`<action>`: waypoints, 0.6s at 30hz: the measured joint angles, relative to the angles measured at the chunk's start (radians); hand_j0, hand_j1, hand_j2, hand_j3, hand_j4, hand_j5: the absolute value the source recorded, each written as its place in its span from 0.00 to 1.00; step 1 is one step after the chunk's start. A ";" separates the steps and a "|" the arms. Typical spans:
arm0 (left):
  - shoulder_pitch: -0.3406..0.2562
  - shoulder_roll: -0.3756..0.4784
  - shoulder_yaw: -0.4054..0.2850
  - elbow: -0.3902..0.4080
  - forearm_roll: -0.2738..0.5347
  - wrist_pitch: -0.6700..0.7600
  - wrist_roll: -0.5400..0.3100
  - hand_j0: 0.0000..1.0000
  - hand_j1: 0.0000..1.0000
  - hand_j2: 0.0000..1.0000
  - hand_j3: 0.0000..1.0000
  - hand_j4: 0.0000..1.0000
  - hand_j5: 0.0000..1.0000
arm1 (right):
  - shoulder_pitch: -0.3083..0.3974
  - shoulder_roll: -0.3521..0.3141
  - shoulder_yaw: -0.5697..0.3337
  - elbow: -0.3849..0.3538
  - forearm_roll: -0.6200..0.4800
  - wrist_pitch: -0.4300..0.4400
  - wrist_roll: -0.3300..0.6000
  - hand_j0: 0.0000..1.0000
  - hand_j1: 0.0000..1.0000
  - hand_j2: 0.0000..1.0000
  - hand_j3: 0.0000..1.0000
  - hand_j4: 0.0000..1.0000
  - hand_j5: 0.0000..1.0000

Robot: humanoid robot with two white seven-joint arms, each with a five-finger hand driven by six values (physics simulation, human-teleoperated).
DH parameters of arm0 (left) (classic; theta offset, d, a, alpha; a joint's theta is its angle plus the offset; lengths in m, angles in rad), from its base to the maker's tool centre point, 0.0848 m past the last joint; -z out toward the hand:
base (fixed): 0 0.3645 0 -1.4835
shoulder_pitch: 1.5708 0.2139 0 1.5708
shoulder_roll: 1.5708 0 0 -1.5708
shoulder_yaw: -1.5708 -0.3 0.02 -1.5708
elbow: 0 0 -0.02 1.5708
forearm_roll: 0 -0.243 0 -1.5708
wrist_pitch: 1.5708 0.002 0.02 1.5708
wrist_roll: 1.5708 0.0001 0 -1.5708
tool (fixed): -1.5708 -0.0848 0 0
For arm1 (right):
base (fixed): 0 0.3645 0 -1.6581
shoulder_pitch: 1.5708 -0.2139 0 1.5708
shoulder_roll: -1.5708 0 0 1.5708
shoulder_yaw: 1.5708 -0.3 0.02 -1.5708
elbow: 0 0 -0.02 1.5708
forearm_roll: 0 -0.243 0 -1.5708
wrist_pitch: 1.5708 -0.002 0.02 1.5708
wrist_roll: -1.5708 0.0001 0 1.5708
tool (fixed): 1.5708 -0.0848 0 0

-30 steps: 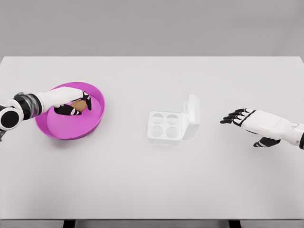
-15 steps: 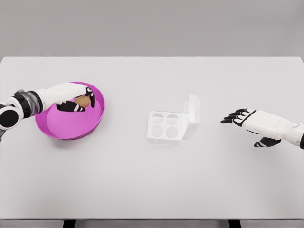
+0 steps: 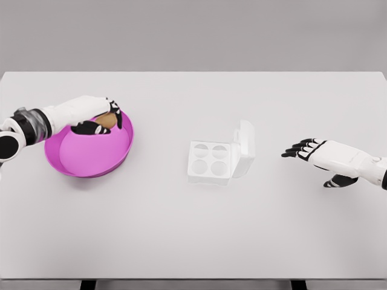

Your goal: Pack egg into the box and close the box lid

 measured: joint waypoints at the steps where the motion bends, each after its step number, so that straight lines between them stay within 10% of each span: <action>1: 0.000 0.000 0.001 -0.005 0.001 -0.001 0.000 0.40 0.40 0.40 0.40 0.40 0.40 | 0.000 0.000 0.000 0.000 0.000 0.000 0.000 1.00 1.00 1.00 1.00 1.00 1.00; 18: 0.000 -0.032 -0.002 -0.075 0.011 -0.006 0.000 0.40 0.40 0.40 0.40 0.40 0.40 | 0.000 0.000 0.000 0.001 0.000 0.000 0.000 1.00 1.00 1.00 1.00 1.00 1.00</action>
